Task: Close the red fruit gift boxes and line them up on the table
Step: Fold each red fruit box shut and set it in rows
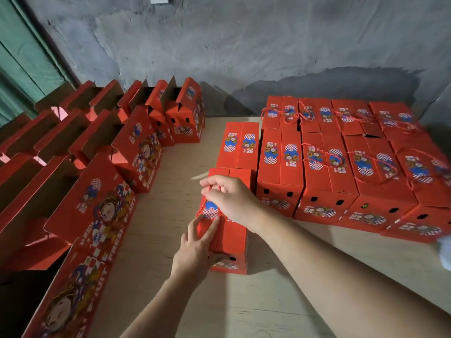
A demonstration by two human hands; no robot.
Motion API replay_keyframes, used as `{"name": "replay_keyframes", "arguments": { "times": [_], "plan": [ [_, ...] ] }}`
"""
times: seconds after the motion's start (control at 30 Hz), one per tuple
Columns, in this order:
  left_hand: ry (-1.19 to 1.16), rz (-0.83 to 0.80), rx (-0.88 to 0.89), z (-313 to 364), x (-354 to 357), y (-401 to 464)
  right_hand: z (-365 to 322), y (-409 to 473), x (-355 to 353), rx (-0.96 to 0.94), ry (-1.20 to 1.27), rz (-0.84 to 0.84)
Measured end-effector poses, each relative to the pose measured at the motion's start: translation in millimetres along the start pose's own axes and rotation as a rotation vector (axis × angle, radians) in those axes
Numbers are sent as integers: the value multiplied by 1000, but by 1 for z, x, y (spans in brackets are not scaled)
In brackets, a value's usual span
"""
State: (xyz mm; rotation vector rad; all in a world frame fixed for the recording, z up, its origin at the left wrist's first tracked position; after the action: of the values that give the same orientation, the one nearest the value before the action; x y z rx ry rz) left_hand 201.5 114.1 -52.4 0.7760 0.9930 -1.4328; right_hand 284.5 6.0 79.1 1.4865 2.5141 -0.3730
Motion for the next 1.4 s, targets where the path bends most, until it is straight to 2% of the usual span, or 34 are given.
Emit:
{"name": "replay_keyframes", "arguments": {
  "times": [0.13, 0.23, 0.4, 0.53, 0.67, 0.83, 1.0, 1.23, 1.4],
  "plan": [
    [46, -15, -4, 5, -2, 33, 37, -1, -16, 164, -384, -19],
    [77, -51, -16, 2, -4, 65, 71, -3, -26, 267, -539, 9],
    [111, -69, 12, 9, -7, 119, 102, 7, -36, 247, -744, 12],
    [143, -81, 35, 21, -13, 157, 108, 26, -71, 196, -854, 157],
    [160, -113, 42, 25, -12, 191, 128, 41, -112, 252, -923, 219],
    [177, -122, 18, 34, -14, 227, 165, 46, -130, 364, -959, 16],
    [192, -111, -7, 51, -11, 253, 164, 47, -126, 357, -951, 19],
    [193, -107, 57, 53, -6, 256, 167, 45, -124, 364, -982, 63],
    [151, 11, 149, 64, -14, 227, 167, 48, -118, 443, -1101, 59]
  ]
}}
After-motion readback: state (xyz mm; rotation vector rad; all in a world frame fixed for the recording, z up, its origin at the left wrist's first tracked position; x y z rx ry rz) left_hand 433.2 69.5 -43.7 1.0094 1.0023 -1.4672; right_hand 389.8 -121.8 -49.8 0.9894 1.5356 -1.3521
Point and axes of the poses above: each hand's wrist, its own y-axis towards the middle knuckle, its own x-axis out of the palm, z = x × y, the point moved 9 cm from there along y, towards the middle knuckle, and after that the axes turned 3 degrees about -z, right-handed, at the moved point
